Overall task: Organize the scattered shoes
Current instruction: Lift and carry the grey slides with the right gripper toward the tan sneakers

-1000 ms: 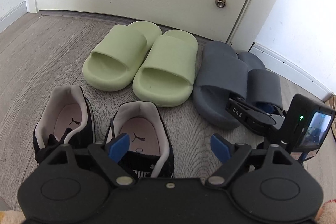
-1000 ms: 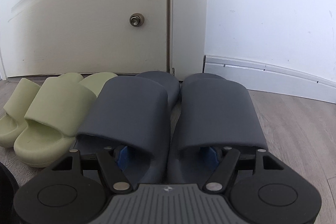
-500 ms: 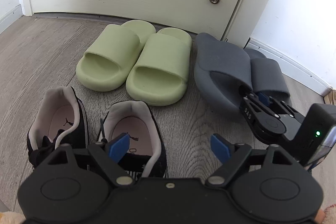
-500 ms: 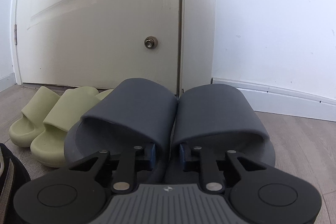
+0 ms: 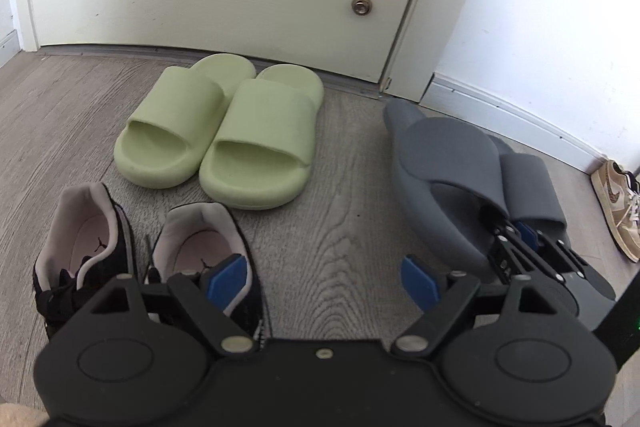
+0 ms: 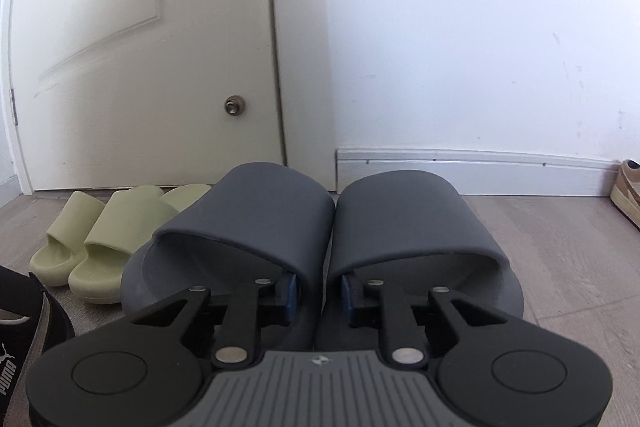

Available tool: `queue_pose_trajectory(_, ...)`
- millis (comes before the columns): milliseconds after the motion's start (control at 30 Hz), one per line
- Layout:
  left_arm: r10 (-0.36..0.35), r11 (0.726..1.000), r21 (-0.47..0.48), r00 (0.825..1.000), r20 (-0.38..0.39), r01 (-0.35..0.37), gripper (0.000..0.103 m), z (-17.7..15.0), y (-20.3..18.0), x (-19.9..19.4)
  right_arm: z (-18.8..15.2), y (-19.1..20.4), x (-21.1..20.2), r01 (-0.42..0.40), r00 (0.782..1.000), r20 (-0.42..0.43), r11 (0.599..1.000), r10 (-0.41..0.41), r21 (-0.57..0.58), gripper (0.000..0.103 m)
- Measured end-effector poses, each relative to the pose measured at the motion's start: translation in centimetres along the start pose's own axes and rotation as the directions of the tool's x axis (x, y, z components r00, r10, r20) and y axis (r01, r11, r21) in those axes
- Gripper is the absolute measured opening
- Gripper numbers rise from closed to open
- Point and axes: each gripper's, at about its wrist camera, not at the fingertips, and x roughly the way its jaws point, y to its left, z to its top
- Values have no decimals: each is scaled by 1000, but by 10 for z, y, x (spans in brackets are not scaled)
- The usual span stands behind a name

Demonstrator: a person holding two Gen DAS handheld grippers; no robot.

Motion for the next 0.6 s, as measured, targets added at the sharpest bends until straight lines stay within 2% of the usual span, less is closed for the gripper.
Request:
queue_pose_trajectory(300, -68, 994, 82, 997, -21, 70, 85, 2, -49, 9, 5, -72, -23, 109, 993, 38, 994, -109, 7, 24)
queue_pose_trajectory(600, -148, 968, 202, 988, -37, 152, 85, 6, -114, 34, 21, -161, -24, 202, 976, 89, 979, -201, -11, 25)
